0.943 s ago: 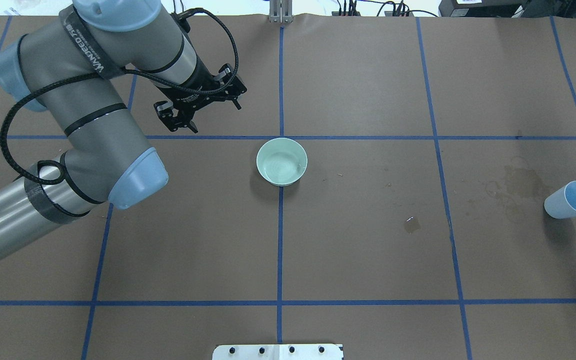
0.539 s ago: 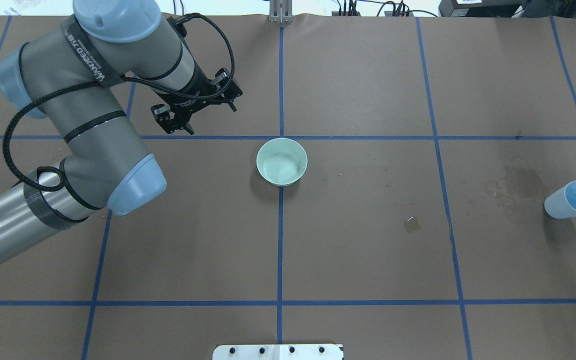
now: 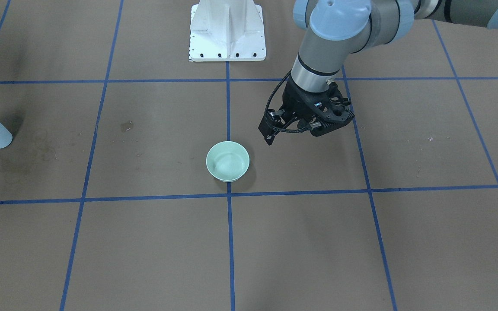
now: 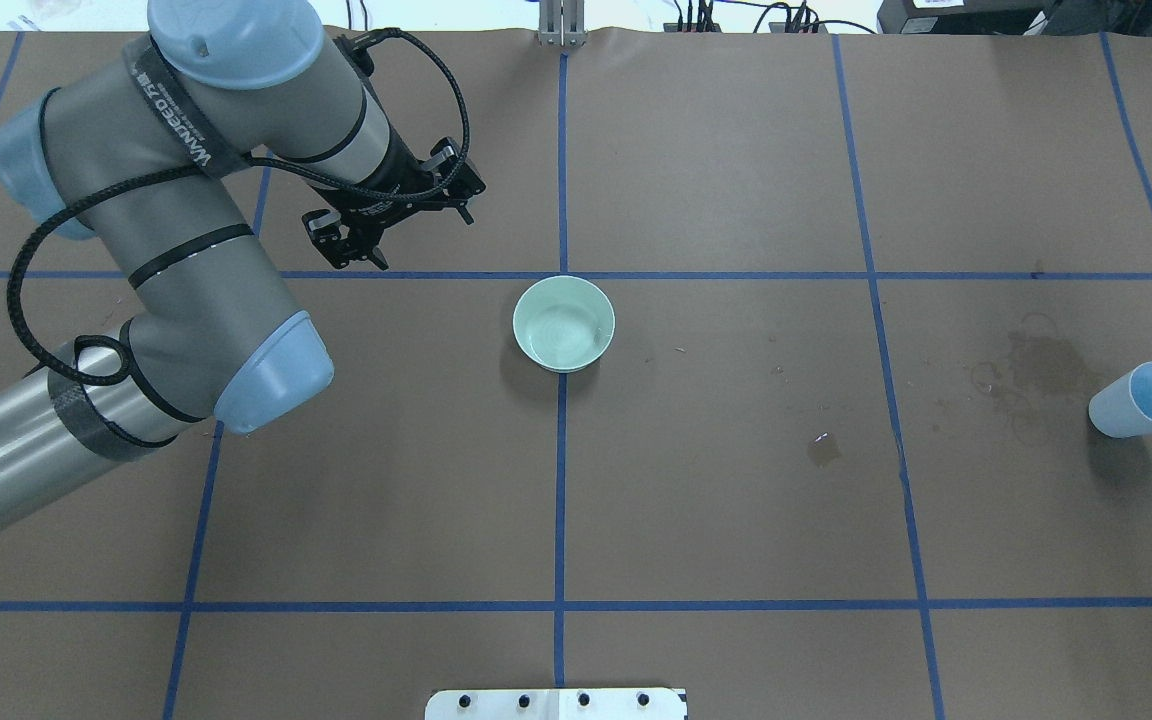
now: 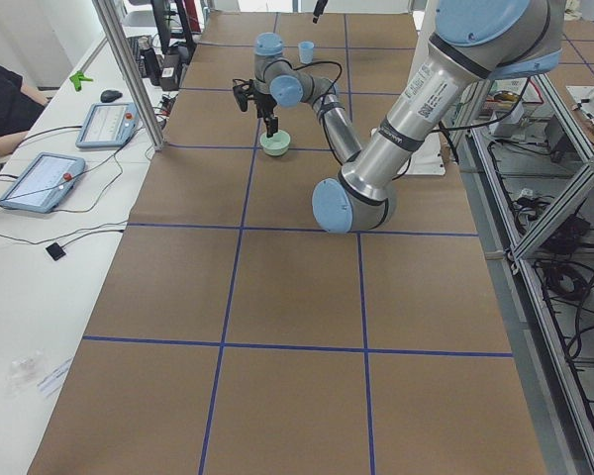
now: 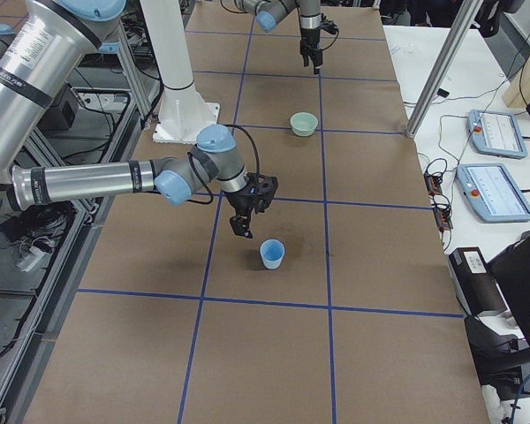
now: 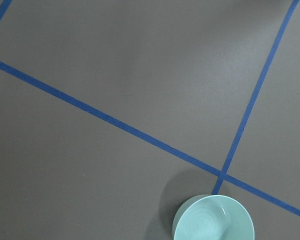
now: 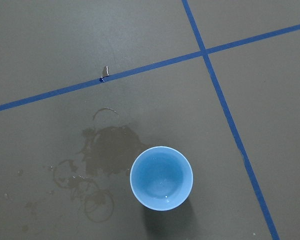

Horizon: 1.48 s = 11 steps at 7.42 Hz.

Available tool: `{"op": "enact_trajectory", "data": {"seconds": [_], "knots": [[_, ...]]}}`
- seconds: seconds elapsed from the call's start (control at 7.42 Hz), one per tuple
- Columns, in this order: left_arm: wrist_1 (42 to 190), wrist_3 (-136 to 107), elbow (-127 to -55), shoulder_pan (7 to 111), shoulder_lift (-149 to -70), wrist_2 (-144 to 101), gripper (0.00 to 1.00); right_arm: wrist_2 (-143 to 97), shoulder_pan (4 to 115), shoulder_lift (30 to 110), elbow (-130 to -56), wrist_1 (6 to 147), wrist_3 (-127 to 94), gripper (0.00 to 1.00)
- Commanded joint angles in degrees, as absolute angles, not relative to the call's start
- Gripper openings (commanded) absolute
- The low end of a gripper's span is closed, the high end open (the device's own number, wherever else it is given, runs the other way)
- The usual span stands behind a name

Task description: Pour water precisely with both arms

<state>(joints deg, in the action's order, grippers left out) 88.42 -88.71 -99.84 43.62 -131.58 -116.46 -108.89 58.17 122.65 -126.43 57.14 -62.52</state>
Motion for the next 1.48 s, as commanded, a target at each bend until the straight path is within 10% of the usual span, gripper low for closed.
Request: {"op": "enact_trajectory", "data": {"seconds": [0.0, 1.35], "knots": [[88.42, -88.68, -99.76, 43.59, -131.57, -116.46, 1.0, -96.22, 46.3, 125.06, -126.21, 53.09, -71.84, 1.0], [88.42, -88.59, -99.67, 43.42, -131.48, -116.54, 1.0, -61.99, 15.49, 124.02, -114.97, 53.53, -100.44, 0.99]]}}
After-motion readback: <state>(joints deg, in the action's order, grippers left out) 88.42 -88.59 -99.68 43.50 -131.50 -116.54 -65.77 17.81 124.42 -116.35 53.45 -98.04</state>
